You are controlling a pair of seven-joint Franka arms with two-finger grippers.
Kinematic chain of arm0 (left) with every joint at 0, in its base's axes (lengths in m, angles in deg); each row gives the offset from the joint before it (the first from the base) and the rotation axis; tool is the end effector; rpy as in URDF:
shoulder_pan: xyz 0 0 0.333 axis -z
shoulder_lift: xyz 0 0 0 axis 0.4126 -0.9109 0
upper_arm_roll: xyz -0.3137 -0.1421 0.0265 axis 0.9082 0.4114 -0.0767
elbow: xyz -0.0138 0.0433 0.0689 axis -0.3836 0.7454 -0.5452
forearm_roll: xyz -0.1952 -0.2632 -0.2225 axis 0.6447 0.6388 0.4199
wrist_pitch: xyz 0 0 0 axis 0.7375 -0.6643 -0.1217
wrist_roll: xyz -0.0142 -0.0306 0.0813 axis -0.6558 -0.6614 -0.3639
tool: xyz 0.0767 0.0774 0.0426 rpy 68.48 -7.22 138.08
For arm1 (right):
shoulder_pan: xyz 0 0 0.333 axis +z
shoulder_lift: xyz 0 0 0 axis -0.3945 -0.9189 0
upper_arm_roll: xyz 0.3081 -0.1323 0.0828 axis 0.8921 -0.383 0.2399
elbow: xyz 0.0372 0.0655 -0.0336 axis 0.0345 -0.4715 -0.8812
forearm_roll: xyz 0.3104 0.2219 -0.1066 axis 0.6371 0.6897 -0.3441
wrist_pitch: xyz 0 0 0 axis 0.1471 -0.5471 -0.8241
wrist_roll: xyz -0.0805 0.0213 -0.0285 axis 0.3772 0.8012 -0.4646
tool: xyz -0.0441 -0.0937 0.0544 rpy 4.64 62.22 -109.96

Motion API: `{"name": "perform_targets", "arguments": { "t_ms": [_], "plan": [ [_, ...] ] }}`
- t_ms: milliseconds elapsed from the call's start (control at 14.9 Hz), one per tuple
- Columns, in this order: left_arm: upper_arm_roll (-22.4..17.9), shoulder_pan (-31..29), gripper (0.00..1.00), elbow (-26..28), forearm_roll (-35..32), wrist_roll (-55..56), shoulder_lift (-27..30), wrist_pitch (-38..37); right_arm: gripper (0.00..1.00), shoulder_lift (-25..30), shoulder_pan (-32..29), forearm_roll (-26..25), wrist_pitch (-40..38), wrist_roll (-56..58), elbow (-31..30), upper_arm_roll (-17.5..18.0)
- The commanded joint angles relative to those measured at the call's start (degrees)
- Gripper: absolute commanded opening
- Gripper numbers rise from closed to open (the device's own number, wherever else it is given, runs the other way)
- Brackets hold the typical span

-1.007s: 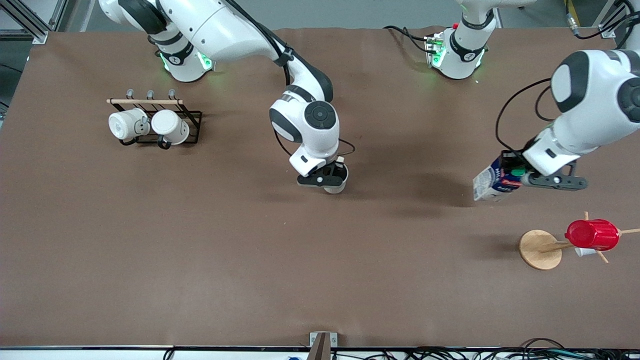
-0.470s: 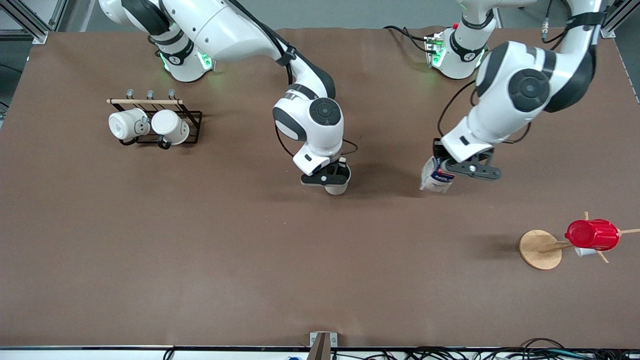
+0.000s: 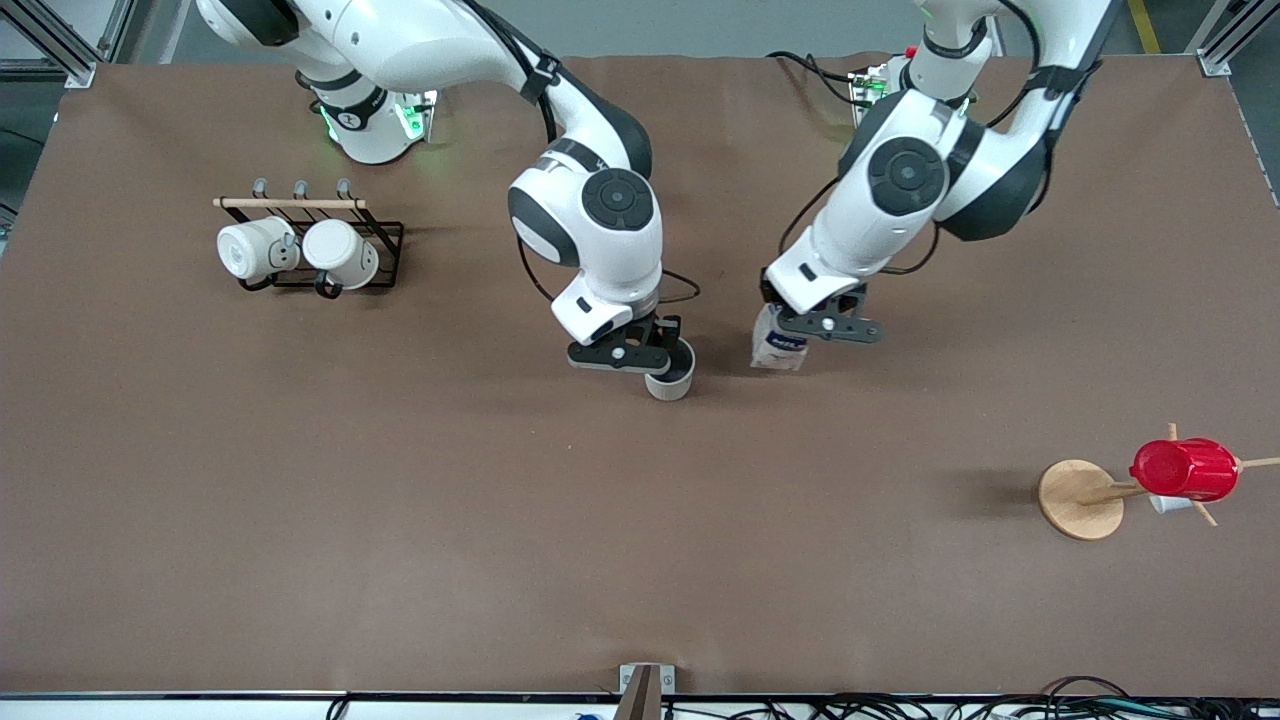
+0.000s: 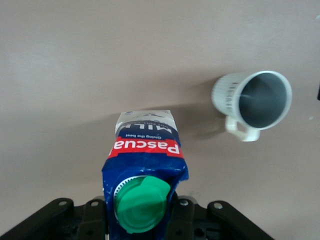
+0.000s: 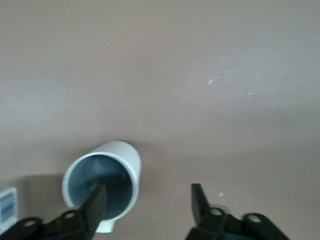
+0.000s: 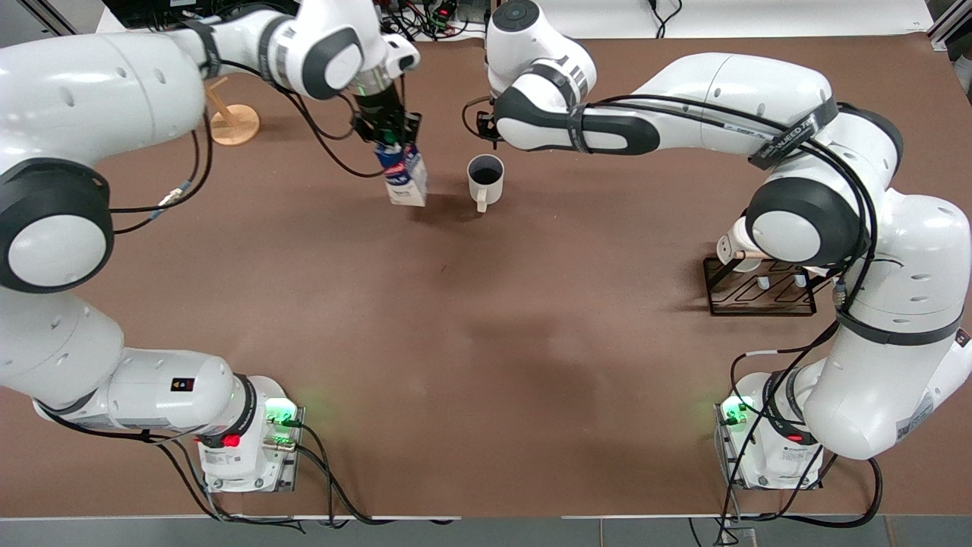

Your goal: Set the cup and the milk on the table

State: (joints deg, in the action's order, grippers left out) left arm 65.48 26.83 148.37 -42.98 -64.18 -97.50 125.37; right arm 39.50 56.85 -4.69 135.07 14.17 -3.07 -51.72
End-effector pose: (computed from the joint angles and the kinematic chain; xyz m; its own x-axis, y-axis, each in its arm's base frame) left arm 0.4964 -0.3310 0.3965 0.9868 -0.1404 -0.0801 -0.1312 -0.9852 0.1104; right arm 0.5433 0.5096 0.3523 0.9912 -0.1125 0.0699 -0.1138 -0.9934 0.0151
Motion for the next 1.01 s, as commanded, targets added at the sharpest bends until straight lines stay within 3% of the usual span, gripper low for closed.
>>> {"name": "perform_targets", "arguments": {
  "t_ms": [0,201,403,604,738,940],
  "plan": [
    [1.50,1.40,0.26,-4.07,-1.03,4.04,-5.58,0.93,1.00,8.81,-5.99,-0.85,-5.39,2.81,-5.50,1.57],
    [1.59,2.28,0.26,-5.92,-4.54,7.82,-8.05,1.02,1.00,17.96,-18.27,0.02,-11.99,13.86,-7.45,1.74],
    [1.59,2.55,0.26,-8.29,-4.90,8.79,-10.34,1.02,1.00,23.60,-28.05,2.05,-12.97,19.42,-7.10,0.96],
    [1.59,3.07,0.26,-11.28,-8.14,11.33,-13.23,1.02,1.00,27.73,-28.78,3.18,-13.06,26.98,-6.83,-7.72],
    [1.94,3.16,0.27,-12.34,-10.78,12.66,-14.64,1.02,1.00,30.02,-30.00,8.09,-17.86,36.88,-6.66,-12.38],
    [2.56,3.16,0.27,-13.13,-12.37,12.75,-15.61,1.02,1.00,32.57,-32.55,10.57,-22.80,46.13,-6.31,-15.65]
  ]
}}
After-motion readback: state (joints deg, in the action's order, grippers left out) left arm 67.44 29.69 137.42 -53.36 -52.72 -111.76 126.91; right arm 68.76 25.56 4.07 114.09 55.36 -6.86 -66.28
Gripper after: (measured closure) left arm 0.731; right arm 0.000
